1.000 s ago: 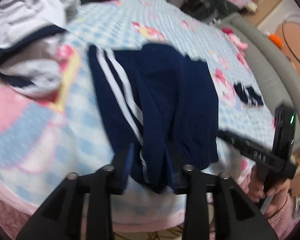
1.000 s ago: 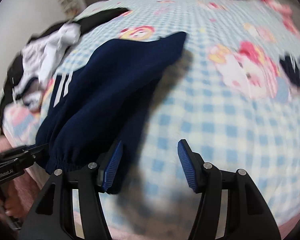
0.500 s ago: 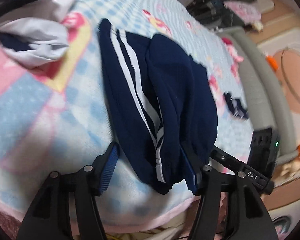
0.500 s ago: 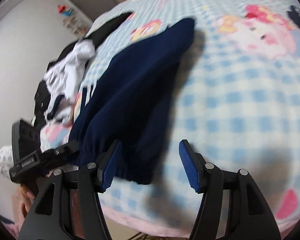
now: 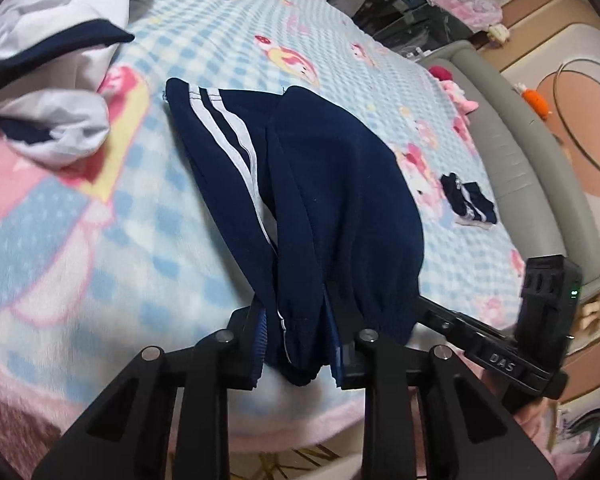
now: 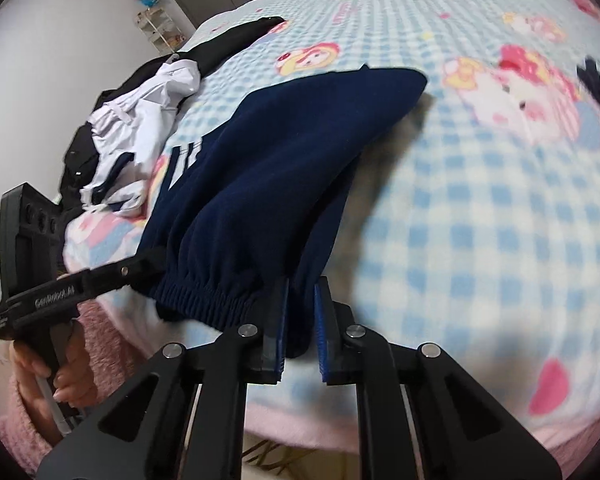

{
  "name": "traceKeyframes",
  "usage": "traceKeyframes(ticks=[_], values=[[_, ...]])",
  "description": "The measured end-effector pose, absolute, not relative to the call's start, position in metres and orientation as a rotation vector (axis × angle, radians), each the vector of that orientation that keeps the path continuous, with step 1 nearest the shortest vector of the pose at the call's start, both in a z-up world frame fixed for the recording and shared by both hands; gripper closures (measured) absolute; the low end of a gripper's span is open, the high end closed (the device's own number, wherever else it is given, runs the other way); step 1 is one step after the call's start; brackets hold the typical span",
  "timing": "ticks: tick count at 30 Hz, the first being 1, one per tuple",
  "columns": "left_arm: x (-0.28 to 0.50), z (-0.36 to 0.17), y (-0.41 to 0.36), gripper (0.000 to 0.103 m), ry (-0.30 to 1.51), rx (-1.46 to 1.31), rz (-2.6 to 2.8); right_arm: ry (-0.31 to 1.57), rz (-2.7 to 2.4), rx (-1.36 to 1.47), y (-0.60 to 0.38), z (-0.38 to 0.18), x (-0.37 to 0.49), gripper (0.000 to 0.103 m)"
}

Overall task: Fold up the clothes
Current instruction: 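Press the stacked leg hems together with both grippers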

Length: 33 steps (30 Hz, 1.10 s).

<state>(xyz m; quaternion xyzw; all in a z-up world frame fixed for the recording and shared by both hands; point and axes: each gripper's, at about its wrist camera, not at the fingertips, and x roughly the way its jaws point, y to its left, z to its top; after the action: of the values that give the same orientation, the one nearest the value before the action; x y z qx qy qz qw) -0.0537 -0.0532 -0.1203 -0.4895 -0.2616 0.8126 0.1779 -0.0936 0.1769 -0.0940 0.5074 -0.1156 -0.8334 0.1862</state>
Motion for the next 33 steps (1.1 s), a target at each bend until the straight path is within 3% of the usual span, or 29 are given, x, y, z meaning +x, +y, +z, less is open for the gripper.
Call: traceKeyframes(ticks=[2,4,6,7,8,10,12,14,19,24,28,30,33], values=[[-0.05,-0.127,-0.057,0.076,-0.781,-1.39,2.292,-0.338,-2.336,1.424,0.179,-0.096,-0.091,0.09],[-0.054,-0.139,-0.062,0.074,-0.861,-1.411,2.237,-0.381,-2.304,1.438,0.186,-0.102,-0.095,0.076],[-0.062,-0.151,-0.065,0.074,-0.932,-1.428,2.169,-0.455,-2.242,1.47,0.188,-0.118,-0.106,0.049],[-0.066,-0.154,-0.064,0.074,-0.938,-1.434,2.154,-0.495,-2.207,1.487,0.189,-0.127,-0.112,0.046],[-0.068,-0.151,-0.06,0.076,-0.889,-1.434,2.174,-0.513,-2.188,1.497,0.187,-0.133,-0.117,0.046],[-0.071,-0.142,-0.048,0.076,-0.767,-1.434,2.218,-0.496,-2.187,1.493,0.182,-0.135,-0.123,0.061],[-0.073,-0.133,-0.035,0.076,-0.673,-1.435,2.241,-0.413,-2.225,1.455,0.174,-0.122,-0.122,0.085],[-0.073,-0.129,-0.027,0.076,-0.64,-1.434,2.236,-0.371,-2.285,1.448,0.175,-0.114,-0.115,0.091],[-0.057,-0.126,-0.001,0.076,-0.501,-1.447,2.212,-0.283,-2.429,1.433,0.18,-0.101,-0.081,0.092],[-0.041,-0.121,-0.002,0.076,-0.491,-1.45,2.198,-0.359,-2.377,1.488,0.184,-0.11,-0.047,0.092],[-0.041,-0.126,-0.009,0.072,-0.513,-1.479,2.204,-0.368,-2.352,1.515,0.188,-0.116,-0.047,0.085],[-0.043,-0.128,-0.017,0.063,-0.577,-1.484,2.184,-0.411,-2.327,1.521,0.191,-0.116,-0.05,0.076],[-0.045,-0.121,-0.02,0.062,-0.586,-1.466,2.217,-0.341,-2.382,1.499,0.192,-0.104,-0.05,0.071]])
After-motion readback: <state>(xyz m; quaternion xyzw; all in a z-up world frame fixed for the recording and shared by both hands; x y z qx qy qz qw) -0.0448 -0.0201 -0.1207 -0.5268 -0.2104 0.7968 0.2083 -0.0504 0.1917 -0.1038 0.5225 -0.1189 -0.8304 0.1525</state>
